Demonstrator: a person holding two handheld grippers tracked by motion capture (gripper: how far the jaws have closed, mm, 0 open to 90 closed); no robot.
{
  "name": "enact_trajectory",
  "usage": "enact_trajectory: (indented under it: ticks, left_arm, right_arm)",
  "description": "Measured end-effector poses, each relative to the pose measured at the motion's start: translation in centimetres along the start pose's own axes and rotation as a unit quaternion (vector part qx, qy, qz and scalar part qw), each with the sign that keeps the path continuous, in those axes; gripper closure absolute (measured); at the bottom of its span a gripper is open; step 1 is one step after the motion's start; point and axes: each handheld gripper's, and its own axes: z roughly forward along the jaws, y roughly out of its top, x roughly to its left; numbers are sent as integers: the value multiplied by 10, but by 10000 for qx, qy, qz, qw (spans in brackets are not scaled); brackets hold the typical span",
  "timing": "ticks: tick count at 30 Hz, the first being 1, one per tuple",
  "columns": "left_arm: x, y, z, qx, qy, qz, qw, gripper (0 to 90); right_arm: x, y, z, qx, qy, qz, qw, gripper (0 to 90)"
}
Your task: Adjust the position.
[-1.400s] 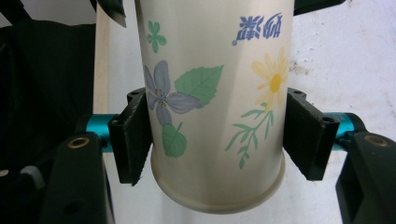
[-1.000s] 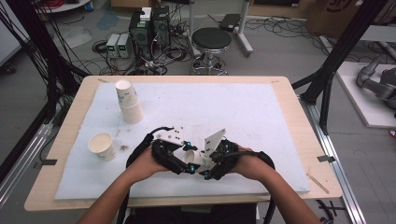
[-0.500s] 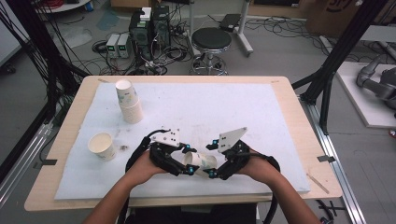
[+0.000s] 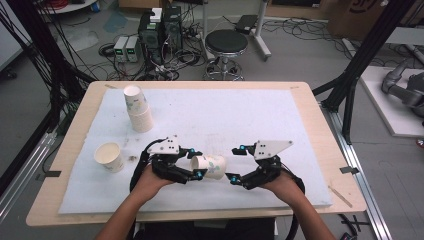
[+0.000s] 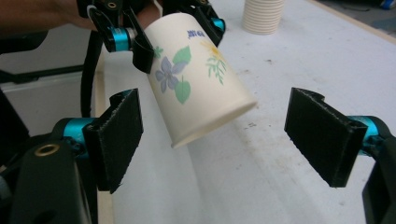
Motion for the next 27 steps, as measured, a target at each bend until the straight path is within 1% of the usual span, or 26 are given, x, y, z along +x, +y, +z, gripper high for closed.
enact_trajectory:
  ticks: [5, 7, 10, 14, 18, 22, 23, 24, 27]
  left_arm:
    - [0, -4, -4, -253, 35, -40, 9997, 365]
    - [-1, -5, -5, -325, 29, -55, 9995, 365]
    - [-1, -6, -6, -410, 11, -33, 9992, 365]
    - [-4, -6, -7, -524, -20, -24, 9986, 366]
    - [-6, -5, -7, -622, -97, 32, 9980, 366]
    - [-8, -2, -7, -710, -231, 71, 9972, 366]
    - [-8, -1, -7, -722, -285, 81, 9970, 366]
    - [-9, 0, -7, -749, -349, 76, 9966, 366]
    - [-11, 1, -5, -729, -438, 122, 9963, 366]
  right_arm:
    - [2, -13, -1, -272, -130, 160, 9994, 200]
    - [3, -18, 0, -370, -137, 227, 9990, 201]
    - [3, -23, 1, -433, -149, 303, 9985, 201]
    - [2, -28, 2, -507, -153, 342, 9980, 202]
    - [2, -30, 3, -515, -52, 394, 9979, 201]
    - [1, -32, 4, -535, 35, 414, 9977, 202]
    - [1, -33, 5, -520, 87, 463, 9975, 202]
    - [1, -33, 5, -537, 112, 446, 9975, 202]
    - [2, -33, 6, -551, 204, 463, 9972, 202]
